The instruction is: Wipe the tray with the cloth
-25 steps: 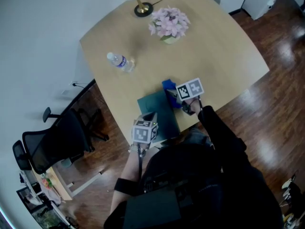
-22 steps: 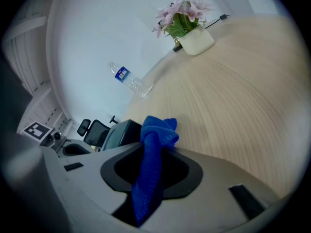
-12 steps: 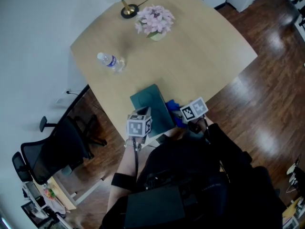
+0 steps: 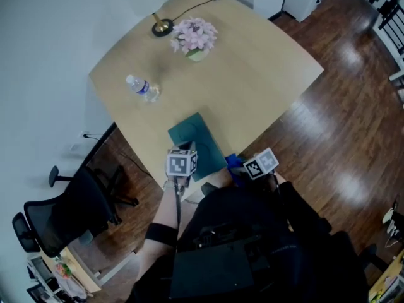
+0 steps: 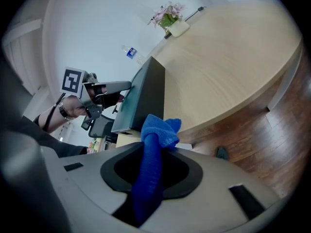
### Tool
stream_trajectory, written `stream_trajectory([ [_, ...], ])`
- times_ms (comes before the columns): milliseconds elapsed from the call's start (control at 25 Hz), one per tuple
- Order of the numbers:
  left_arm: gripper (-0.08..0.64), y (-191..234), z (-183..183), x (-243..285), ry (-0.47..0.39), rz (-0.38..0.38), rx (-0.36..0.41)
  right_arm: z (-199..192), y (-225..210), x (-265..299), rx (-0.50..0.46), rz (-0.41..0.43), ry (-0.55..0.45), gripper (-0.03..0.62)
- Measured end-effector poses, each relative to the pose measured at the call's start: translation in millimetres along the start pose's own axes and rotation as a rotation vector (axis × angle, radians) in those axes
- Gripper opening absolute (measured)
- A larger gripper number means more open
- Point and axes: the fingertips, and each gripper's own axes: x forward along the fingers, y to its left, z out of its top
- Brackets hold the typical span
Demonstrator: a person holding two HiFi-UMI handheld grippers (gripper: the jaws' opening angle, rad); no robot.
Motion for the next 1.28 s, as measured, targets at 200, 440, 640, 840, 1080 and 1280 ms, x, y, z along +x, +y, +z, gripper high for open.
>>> stream_trajectory([
  [200, 0.002, 0.3, -0.4, 4.6, -0.007, 0.025, 0.017, -0.6, 5.7, -11.0, -0.017, 0.025, -0.037, 0.104],
  [440, 0.0, -8.6, 4.9, -9.7, -0.032, -0.035, -0.035, 39.9, 5.2, -41.1, -0.074, 0.014, -0.131, 0.104],
  [640, 0.0, -49.2, -14.3, -67.0, -0.107, -0.154, -0.06, 96.2, -5.8, -51.6, -0.175, -0.051, -0.163, 0.104],
  [840, 0.0, -71.0, -79.2, -87.1, -0.03, -0.169, -0.144, 161.2, -14.2, -45.0, -0.263, -0.099, -0.172, 0.104],
  [1080, 0.0, -72.0, -137.6, -70.6, 0.029, -0.125, -0.344, 247.7, -8.7, -16.1, -0.398, -0.105, -0.135, 0.104],
  [1280, 0.0, -68.9, -148.1, -61.1, 0.06, -0.048, -0.473, 301.3, 3.4, 20.4, -0.524, -0.091, -0.07, 0.104],
])
